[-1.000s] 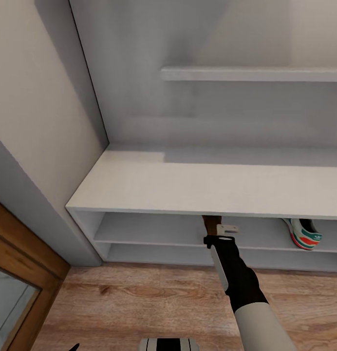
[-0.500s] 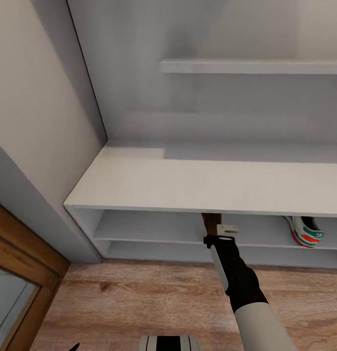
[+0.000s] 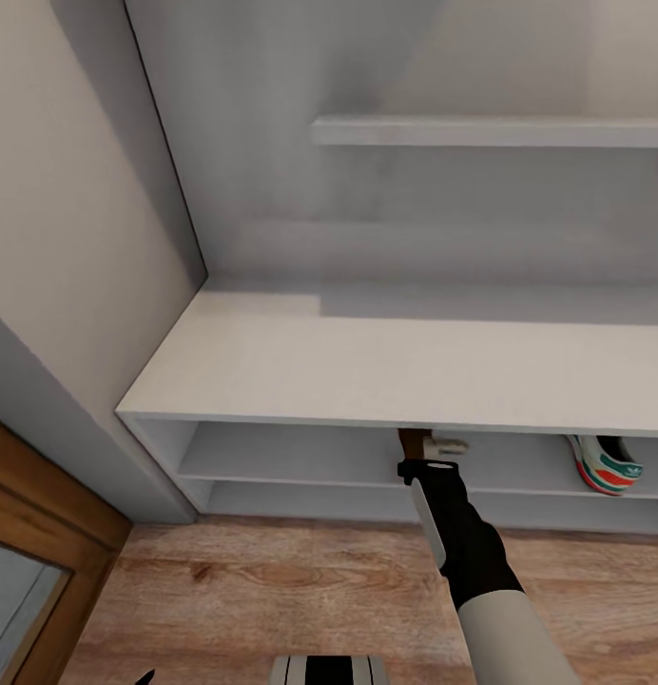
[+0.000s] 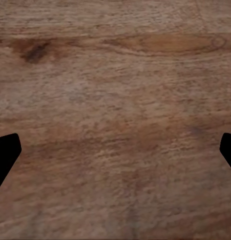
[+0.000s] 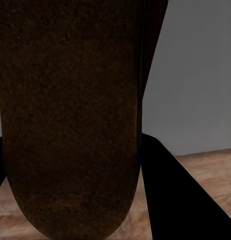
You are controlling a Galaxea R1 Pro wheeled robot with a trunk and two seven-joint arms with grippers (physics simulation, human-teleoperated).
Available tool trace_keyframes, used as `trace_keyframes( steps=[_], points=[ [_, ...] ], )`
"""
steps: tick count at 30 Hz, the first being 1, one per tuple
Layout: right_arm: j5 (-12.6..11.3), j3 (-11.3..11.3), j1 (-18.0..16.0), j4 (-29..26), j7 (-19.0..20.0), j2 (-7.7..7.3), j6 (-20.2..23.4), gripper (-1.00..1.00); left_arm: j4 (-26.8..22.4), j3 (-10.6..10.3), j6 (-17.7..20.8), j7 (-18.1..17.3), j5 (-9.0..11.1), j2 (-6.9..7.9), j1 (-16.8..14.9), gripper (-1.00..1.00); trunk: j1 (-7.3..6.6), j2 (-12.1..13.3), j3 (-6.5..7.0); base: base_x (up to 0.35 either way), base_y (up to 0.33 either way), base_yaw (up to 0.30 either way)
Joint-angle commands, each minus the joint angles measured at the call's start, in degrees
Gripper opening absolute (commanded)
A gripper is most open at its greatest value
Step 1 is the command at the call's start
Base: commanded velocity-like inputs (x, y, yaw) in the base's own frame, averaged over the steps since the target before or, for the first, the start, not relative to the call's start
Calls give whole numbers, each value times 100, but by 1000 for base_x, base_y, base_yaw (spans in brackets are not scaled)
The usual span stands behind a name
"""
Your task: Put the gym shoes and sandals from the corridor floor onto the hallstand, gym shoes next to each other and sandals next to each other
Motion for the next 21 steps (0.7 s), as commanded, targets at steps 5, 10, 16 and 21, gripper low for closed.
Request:
trace_keyframes(
  steps=[5,10,16,21],
  points=[
    [-2,-1,-3,-6,-24,2,28,-100,4,27,2,-61,35,-2,-3,100,0,-2,-4,195,0,0],
    [-2,-1,-3,-11,-24,2,28,-100,4,25,2,-61,35,-2,-3,100,0,-2,-4,54,0,0],
    [-2,-1,-3,-8,-24,2,28,-100,4,27,2,-60,35,-2,-3,100,0,-2,-4,6,0,0],
    [-2,-1,-3,-3,-24,2,28,100,4,27,2,-61,35,-2,-3,100,0,-2,-4,0,0,0]
  ],
)
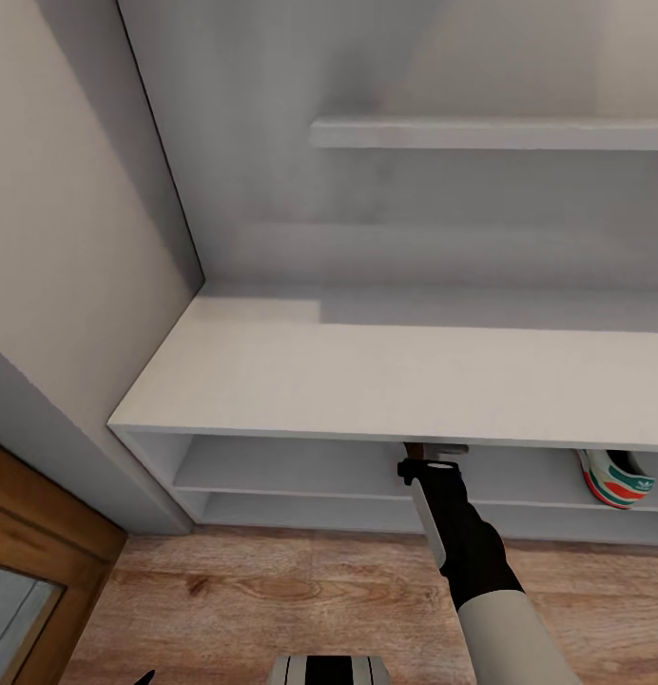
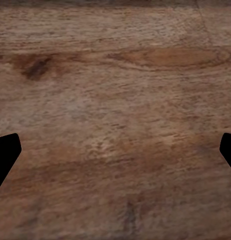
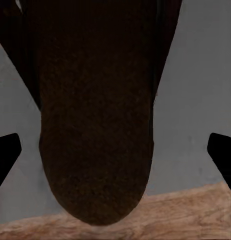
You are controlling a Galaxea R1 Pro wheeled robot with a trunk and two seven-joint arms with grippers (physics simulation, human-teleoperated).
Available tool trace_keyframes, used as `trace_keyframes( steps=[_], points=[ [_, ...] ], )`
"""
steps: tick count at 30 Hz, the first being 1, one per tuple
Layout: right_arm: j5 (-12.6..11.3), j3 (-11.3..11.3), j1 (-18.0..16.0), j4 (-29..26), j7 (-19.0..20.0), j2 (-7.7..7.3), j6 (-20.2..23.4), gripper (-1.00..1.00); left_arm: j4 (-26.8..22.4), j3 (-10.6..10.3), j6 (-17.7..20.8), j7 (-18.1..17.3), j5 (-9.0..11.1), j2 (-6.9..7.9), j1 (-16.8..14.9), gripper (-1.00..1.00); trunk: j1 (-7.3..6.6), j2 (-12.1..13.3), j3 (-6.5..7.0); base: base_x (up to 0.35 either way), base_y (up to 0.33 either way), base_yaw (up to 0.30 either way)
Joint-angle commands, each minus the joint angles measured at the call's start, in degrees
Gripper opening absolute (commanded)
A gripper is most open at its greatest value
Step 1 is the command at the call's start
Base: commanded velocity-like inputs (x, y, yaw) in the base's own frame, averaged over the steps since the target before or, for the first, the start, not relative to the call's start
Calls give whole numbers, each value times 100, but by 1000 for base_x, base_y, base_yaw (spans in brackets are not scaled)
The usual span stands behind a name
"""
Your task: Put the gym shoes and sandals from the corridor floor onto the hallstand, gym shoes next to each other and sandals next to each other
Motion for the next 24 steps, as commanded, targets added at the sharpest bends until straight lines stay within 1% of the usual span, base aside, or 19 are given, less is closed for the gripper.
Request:
trace_keyframes(
  steps=[1,12,15,24],
  points=[
    [13,-1,-3,-5,-8,2,33,100,4,27,2,-59,35,-2,-3,100,-1,-2,-4,0,0,0],
    [13,-1,-3,-4,-8,2,33,100,4,27,-3,-60,35,-2,-3,100,-1,-2,-4,-19,0,0],
    [13,-1,-3,-4,-8,2,33,100,4,27,-5,-60,35,-2,-3,100,-1,-2,-4,-191,0,0],
    [13,-7,-3,17,-8,2,33,100,4,27,-7,-58,35,-2,-3,100,-1,-2,-4,-315,-32,0]
  ],
)
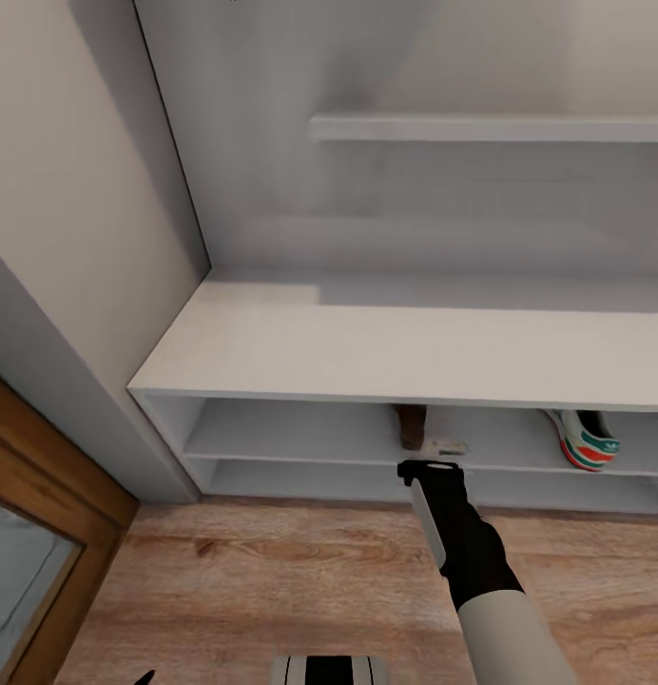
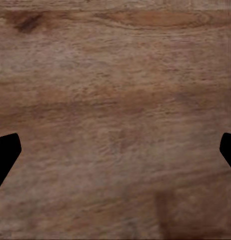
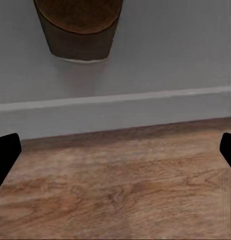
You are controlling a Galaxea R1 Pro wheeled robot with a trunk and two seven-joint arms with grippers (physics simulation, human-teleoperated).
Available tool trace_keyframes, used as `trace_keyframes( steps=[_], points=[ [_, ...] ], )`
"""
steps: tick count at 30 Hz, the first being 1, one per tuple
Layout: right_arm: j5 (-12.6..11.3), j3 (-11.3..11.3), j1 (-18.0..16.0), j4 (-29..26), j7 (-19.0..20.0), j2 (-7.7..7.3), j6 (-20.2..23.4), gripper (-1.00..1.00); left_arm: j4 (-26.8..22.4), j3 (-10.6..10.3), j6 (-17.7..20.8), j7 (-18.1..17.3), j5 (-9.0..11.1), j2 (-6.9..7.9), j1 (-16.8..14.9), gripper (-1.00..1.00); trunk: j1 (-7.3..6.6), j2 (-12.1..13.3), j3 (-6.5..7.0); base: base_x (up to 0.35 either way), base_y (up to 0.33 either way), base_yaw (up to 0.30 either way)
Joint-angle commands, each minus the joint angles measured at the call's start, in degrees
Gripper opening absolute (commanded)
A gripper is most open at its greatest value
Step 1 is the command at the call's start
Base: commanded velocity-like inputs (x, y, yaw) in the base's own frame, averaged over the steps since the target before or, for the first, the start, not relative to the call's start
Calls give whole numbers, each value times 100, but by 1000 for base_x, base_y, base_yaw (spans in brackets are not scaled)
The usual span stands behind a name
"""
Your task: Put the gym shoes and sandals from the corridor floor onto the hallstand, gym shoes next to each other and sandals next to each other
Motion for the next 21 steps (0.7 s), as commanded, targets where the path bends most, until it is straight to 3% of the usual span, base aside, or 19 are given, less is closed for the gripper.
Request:
trace_keyframes(
  steps=[1,10,11,17,19,20,21],
  points=[
    [13,-2,-3,7,-8,3,33,100,3,27,2,-60,34,-2,-2,100,-5,-2,-4,-331,-69,0],
    [15,-4,-3,286,-8,3,27,100,3,27,2,-55,34,-2,-2,100,-5,-2,-4,-334,-85,0],
    [20,-9,4,589,-7,3,17,100,3,33,4,-53,35,-2,-2,100,-5,-2,-4,-336,-90,0],
    [25,-14,12,1151,-1,3,-168,100,3,53,5,-53,42,-2,-2,100,-5,-2,-4,-336,-91,0],
    [37,-14,17,1481,1,3,-516,100,3,60,5,-52,54,1,-2,100,-5,-2,-4,-336,-91,0],
    [57,-14,30,1997,10,3,-1322,100,9,66,8,-48,68,5,-2,100,-5,-2,-4,-336,-86,0],
    [64,-12,39,2297,13,-52,-1809,100,8,68,9,-46,72,6,-2,100,-5,-2,-4,-336,-84,0]
  ],
)
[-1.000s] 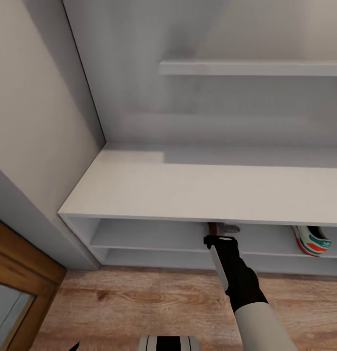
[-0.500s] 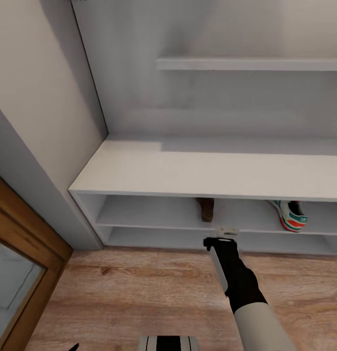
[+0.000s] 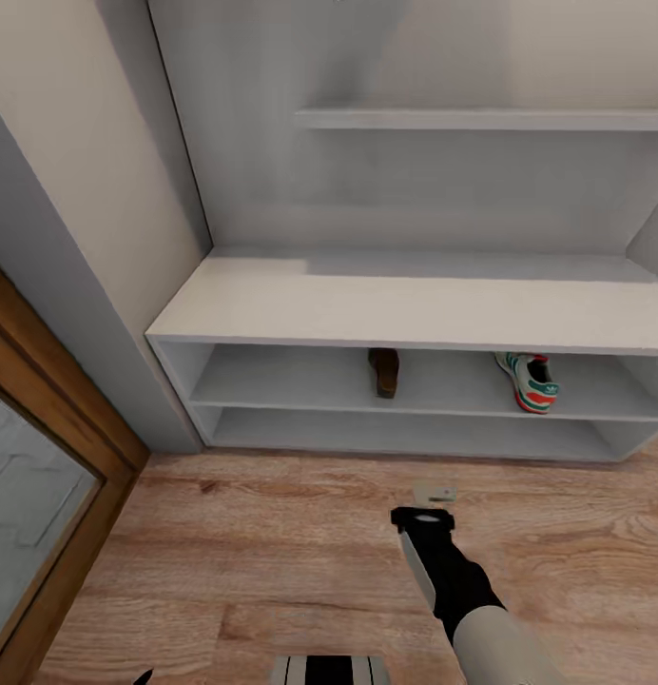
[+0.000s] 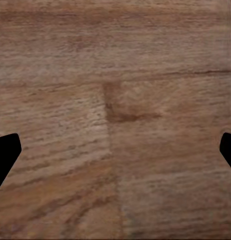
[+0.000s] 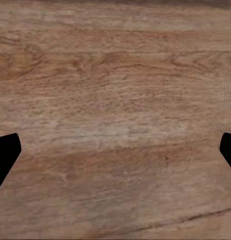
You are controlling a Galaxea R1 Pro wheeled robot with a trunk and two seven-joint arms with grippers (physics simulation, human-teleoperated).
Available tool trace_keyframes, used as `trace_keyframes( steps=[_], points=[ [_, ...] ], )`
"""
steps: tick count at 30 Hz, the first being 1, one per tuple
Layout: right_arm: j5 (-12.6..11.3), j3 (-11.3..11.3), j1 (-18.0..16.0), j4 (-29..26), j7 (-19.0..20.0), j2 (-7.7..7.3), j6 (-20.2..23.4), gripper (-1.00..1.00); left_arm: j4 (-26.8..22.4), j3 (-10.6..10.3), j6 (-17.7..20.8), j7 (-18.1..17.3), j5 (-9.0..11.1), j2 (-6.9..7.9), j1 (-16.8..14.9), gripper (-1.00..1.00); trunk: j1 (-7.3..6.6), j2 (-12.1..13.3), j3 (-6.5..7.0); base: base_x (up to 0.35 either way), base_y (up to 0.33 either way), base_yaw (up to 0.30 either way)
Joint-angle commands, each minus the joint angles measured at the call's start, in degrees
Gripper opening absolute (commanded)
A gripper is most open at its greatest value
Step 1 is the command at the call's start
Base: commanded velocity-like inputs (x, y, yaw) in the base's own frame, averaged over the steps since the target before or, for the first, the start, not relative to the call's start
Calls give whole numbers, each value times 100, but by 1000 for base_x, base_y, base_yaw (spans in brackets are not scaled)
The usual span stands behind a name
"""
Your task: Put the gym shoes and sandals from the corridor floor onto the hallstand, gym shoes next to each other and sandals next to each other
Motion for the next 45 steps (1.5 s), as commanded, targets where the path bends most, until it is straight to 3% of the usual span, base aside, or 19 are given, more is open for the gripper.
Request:
trace_keyframes(
  steps=[1,5,6,12,13,18,23,32,45],
  points=[
    [24,1,2,166,-9,-42,-221,100,5,28,3,-59,39,-1,-2,100,-5,-2,-4,-336,-83,0],
    [31,6,16,879,-7,-196,-1126,100,7,33,9,-52,48,-3,-2,100,-5,-2,-4,-335,-81,0],
    [61,22,20,1761,0,-328,-2034,100,8,36,12,-49,56,-3,-2,100,-5,-2,-4,-329,-63,0],
    [218,31,25,2656,8,-549,-2926,100,8,46,13,-37,61,-7,-2,100,-5,-2,-4,-256,-31,0],
    [390,31,28,3315,207,-755,-3642,100,8,50,11,100,73,-10,-2,100,-5,-2,-4,-57,-5,0],
    [475,26,184,3714,900,-1001,-4393,100,8,46,0,459,87,-34,-2,100,-5,-2,-4,-27,-3,0],
    [478,19,377,3781,1250,-1160,-4703,100,8,46,-26,629,94,-62,-2,100,-5,-2,-4,-6,-1,0],
    [481,16,554,3814,1407,-1288,-4974,100,8,53,-61,710,214,-71,-2,100,-5,-2,-4,-1,0,0],
    [479,10,606,3817,1420,-1293,-5078,100,8,46,-69,713,429,-70,-2,100,-5,-2,-4,0,0,0]
  ],
)
